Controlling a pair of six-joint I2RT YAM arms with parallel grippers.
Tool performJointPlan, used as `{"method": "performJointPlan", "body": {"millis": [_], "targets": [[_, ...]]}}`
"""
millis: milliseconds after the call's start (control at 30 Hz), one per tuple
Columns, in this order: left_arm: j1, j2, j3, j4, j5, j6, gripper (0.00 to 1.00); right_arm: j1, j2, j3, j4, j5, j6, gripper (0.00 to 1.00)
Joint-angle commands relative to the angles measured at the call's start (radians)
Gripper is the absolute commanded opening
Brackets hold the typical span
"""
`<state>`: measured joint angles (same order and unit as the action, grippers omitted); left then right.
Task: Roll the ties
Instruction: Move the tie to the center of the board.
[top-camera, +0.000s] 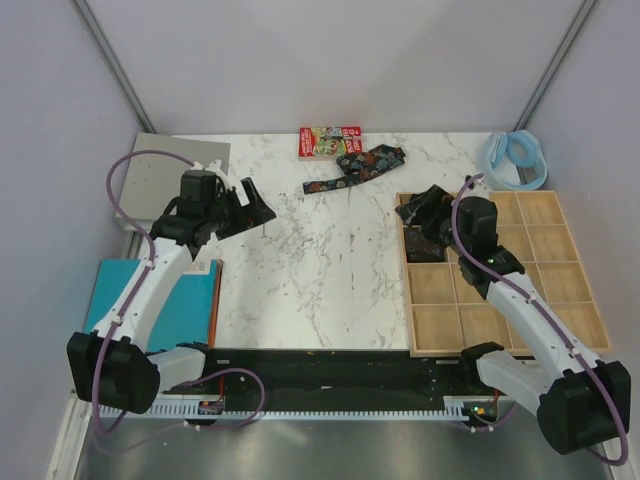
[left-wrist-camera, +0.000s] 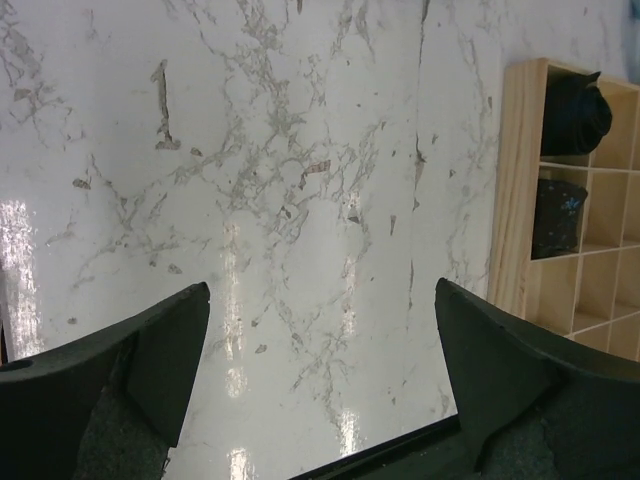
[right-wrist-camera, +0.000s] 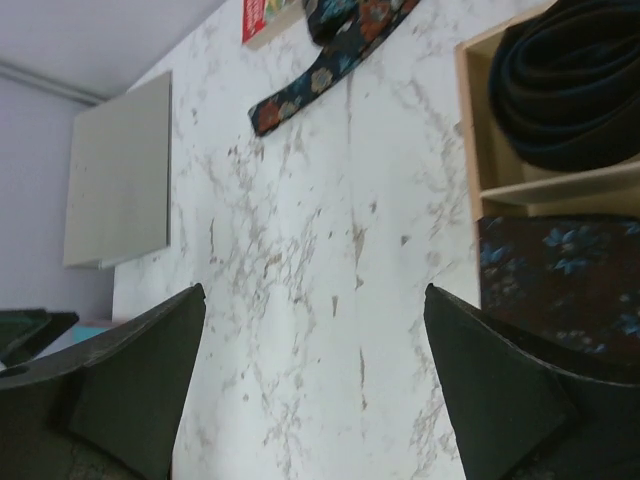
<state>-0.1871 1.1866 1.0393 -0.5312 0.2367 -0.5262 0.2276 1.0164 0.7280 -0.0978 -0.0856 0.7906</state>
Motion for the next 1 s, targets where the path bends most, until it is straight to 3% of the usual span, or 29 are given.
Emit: {"method": "performJointPlan", "body": {"millis": [0, 233, 333, 500, 800, 967], "targets": [[-0.067, 0.015, 0.062, -0.044, -0.103, 0.034, 1.0, 0.143, -0.036, -0.056, 0.024, 0.127, 0.038, 0.98], [-0.114, 0.042, 0.067, -0.027, -0.106, 0.057, 0.98, 0.344, -0.056, -0.188, 0.139, 0.302, 0.061, 0.98], [-0.12, 0.064, 0.061, 0.013, -0.07, 0.052, 0.89, 0.418, -0.001, -0.232, 0.202, 0.365, 0.05, 0.98], [-0.126, 0.108, 0.065, 0.068, -0.048, 0.037, 0.84, 0.504, 0.137, -0.257, 0.253, 0.457, -0.011, 0.98], [-0.127, 0.238, 0.129, 0.131, -0.082, 0.04, 0.75, 0.513, 0.119, -0.306, 0.354, 0.425, -0.154, 0.98], [-0.126, 0.332, 0.171, 0.178, -0.138, 0.058, 0.73, 0.513, 0.008, -0.412, 0.466, 0.37, -0.192, 0.98]]}}
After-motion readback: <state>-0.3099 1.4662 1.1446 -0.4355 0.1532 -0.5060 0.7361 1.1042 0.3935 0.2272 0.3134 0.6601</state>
